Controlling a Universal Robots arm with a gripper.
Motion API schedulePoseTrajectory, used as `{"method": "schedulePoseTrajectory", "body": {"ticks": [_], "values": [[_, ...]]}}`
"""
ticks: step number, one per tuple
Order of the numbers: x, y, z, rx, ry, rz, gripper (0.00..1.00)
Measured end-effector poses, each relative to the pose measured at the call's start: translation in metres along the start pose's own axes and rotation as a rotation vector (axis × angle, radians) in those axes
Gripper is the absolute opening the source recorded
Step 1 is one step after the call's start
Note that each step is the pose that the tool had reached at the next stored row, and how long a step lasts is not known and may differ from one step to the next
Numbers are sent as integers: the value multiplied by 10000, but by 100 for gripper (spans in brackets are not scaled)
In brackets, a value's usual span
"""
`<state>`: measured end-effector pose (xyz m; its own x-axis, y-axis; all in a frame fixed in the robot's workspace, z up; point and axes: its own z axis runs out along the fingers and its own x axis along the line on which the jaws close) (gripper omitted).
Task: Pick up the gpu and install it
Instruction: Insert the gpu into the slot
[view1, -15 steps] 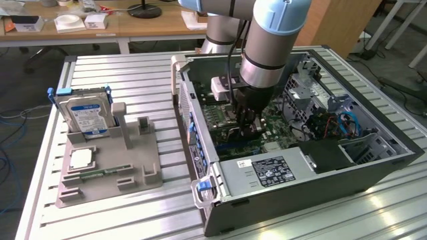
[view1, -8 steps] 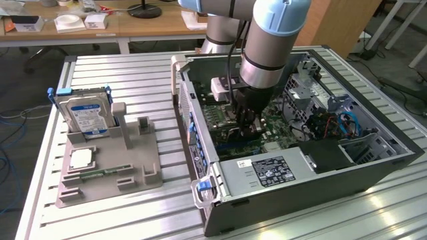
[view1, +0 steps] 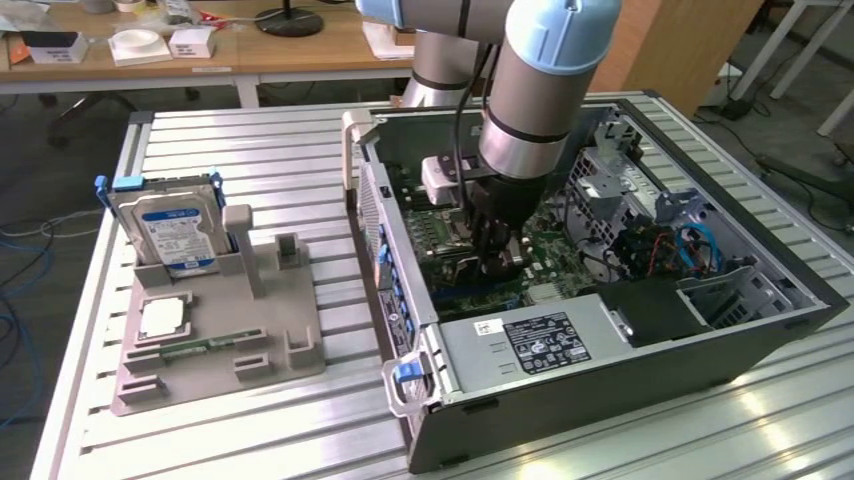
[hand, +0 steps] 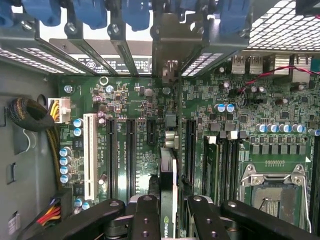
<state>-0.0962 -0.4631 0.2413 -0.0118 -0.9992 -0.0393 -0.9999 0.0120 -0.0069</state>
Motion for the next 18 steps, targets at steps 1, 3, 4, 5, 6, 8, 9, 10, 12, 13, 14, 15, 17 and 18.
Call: {"method": "schedulePoseTrajectory", "body": {"ticks": [1,3,4,5,6,8,9,10,12,13,14,15,17,18], "values": [[0,0,6,1,-1,0,26],[2,1,29,-4,7,0,26],[2,0,31,-3,5,-1,26],[2,1,32,-1,3,0,26],[1,0,32,-1,2,0,26],[1,1,33,-1,1,1,26],[1,0,33,-1,0,0,26],[1,1,33,0,0,1,26],[1,4,33,2,0,0,26],[1,6,33,2,-1,0,26],[1,7,33,1,-1,-2,26],[1,10,33,1,-1,-2,26],[1,16,34,2,1,-1,26],[2,21,36,5,2,-2,26]]}}
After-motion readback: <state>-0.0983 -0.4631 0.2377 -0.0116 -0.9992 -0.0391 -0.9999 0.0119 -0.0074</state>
